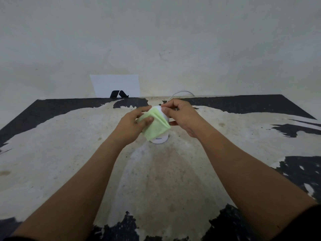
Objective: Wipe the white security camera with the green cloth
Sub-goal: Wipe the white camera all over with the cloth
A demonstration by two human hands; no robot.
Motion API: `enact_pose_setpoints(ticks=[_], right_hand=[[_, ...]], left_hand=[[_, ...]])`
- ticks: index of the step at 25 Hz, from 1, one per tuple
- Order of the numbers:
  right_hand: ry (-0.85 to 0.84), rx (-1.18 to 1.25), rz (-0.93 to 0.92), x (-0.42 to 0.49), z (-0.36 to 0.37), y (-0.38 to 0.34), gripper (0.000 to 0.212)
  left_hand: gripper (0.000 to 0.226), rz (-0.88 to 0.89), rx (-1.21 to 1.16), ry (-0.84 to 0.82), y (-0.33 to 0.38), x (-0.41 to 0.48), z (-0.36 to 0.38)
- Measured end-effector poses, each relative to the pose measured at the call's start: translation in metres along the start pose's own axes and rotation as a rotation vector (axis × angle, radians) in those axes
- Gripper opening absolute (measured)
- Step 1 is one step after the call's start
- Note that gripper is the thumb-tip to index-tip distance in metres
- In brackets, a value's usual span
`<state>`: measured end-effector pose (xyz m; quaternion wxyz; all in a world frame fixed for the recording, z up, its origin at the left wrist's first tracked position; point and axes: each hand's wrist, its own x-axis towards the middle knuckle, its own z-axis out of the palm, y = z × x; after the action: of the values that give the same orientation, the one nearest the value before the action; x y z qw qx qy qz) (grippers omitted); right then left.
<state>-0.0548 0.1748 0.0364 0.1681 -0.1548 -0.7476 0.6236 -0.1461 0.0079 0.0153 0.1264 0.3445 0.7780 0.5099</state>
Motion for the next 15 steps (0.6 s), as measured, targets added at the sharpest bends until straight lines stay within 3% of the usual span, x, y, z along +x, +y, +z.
enact_pose_setpoints(ticks=[4, 8, 11, 15], right_hand=[[0.044, -0.082, -0.056, 0.001, 0.001, 0.003, 0.007], [0.049, -0.057, -0.066, 0.003, 0.001, 0.006, 0.007], [0.036, -0.065, -0.08, 0.004, 0.0, 0.008, 0.008], [0.011, -0.013, -0.066, 0.003, 0.001, 0.008, 0.01]], left_hand=[[0.045, -0.021, 0.085, 0.164, 0.009, -0.002, 0.023], [0.073, -0.026, 0.176, 0.238, 0.008, -0.003, 0.045], [0.079, -0.008, 0.145, 0.235, 0.0, -0.006, 0.046], [0.071, 0.016, 0.105, 0.148, -0.006, -0.008, 0.025]])
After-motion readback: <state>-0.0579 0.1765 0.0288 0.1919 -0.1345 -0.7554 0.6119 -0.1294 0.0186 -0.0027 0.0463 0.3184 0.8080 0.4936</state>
